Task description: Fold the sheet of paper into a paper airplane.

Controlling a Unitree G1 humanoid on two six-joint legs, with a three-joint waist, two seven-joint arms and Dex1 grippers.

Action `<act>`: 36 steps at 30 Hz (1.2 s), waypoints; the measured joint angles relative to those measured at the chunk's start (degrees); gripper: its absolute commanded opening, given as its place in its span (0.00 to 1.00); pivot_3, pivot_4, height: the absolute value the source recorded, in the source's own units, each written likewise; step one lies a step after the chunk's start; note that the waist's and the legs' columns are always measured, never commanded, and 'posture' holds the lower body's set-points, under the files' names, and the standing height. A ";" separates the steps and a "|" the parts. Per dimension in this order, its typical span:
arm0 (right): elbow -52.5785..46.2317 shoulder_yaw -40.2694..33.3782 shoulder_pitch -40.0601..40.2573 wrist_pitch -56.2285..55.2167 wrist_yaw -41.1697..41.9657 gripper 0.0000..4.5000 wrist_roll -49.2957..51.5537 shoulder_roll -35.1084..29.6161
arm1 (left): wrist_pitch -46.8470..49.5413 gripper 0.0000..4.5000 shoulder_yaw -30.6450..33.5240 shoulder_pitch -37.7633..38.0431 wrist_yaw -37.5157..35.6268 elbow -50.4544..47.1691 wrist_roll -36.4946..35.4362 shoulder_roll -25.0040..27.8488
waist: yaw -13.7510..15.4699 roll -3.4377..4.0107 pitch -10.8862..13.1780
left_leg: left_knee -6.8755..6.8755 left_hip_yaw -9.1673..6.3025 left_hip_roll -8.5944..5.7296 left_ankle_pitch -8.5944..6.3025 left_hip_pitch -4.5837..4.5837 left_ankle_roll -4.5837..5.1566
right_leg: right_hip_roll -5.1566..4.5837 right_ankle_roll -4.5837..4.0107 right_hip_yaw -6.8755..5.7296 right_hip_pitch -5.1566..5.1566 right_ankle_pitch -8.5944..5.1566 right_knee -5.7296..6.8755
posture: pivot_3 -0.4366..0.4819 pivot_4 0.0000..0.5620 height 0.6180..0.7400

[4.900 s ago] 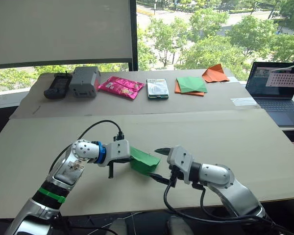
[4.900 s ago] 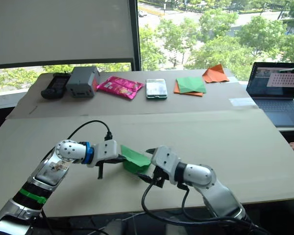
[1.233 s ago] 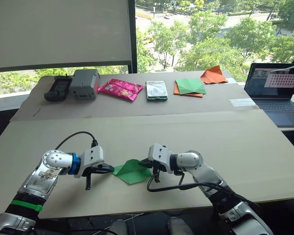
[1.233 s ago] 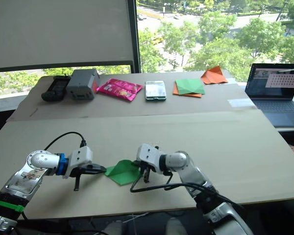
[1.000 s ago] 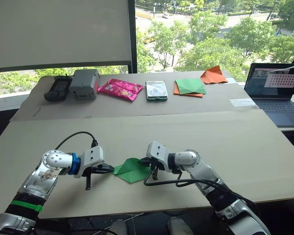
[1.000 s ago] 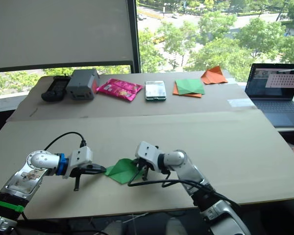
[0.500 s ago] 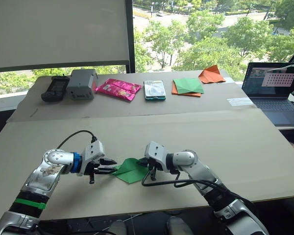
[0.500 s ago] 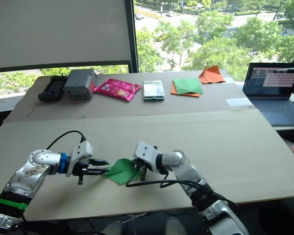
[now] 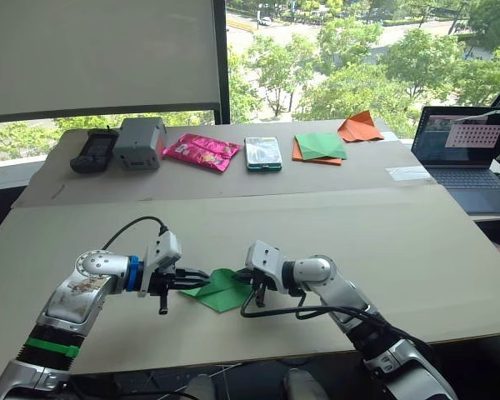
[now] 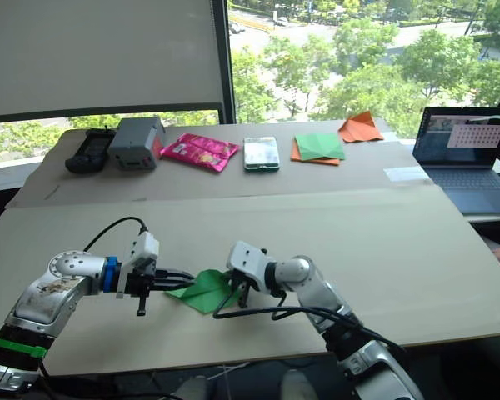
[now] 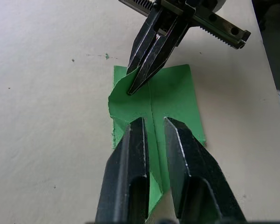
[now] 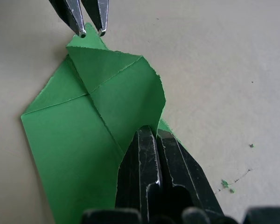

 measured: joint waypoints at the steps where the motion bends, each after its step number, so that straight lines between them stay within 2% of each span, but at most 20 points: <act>1: 0.00 0.00 0.00 0.03 -0.02 0.00 0.00 0.00 | -0.15 0.00 -0.28 0.00 -0.03 0.08 0.06 -0.16 | 0.00 0.00 0.00 | 0.00 0.00 0.00 0.00 0.00 0.00 | 0.00 0.00 0.00 0.00 0.00 0.00 | 0.48 0.27 0.93; 12: -0.82 0.07 0.01 1.78 -0.18 0.00 0.00 0.04 | -6.33 0.00 -4.86 -2.11 2.35 6.92 7.30 -2.08 | 0.06 -0.01 0.00 | 0.00 0.00 0.00 0.00 -0.01 0.00 | 0.00 0.00 0.00 -0.01 0.00 -0.01 | 0.48 0.27 0.93; 21: -1.07 0.05 0.00 1.98 -0.59 0.00 -0.12 0.05 | -8.58 0.00 -5.06 -1.93 3.04 7.75 8.94 -2.70 | 0.08 -0.01 -0.01 | 0.00 0.00 0.00 -0.02 0.00 -0.02 | -0.01 0.00 0.00 0.00 0.00 -0.01 | 0.48 0.27 0.93; 26: -0.98 -0.48 0.00 3.70 -2.08 0.34 0.06 1.34 | -8.69 0.00 -5.06 -1.45 3.47 7.15 8.98 -3.02 | 0.08 0.00 -0.01 | 0.00 0.00 0.00 -0.01 -0.01 -0.02 | -0.01 0.00 0.00 -0.02 0.00 -0.01 | 0.48 0.27 0.93; 33: -7.98 -3.11 0.27 3.48 -2.76 0.34 1.38 -0.18 | -8.82 0.00 -5.07 -1.36 3.63 7.14 8.97 -3.22 | 0.16 0.00 0.01 | 0.00 0.00 -0.01 -0.01 -0.08 -0.02 | -0.01 0.00 -0.01 -0.07 0.00 -0.01 | 0.48 0.27 0.93; 36: -11.65 -3.06 2.06 1.62 -3.04 0.17 1.33 -0.73 | -8.80 0.00 -5.03 -1.32 3.64 7.14 8.97 -3.21 | 0.15 0.00 0.01 | -0.01 0.00 -0.01 -0.03 -0.08 -0.04 | -0.02 0.00 0.00 -0.10 0.00 -0.03 | 0.48 0.27 0.93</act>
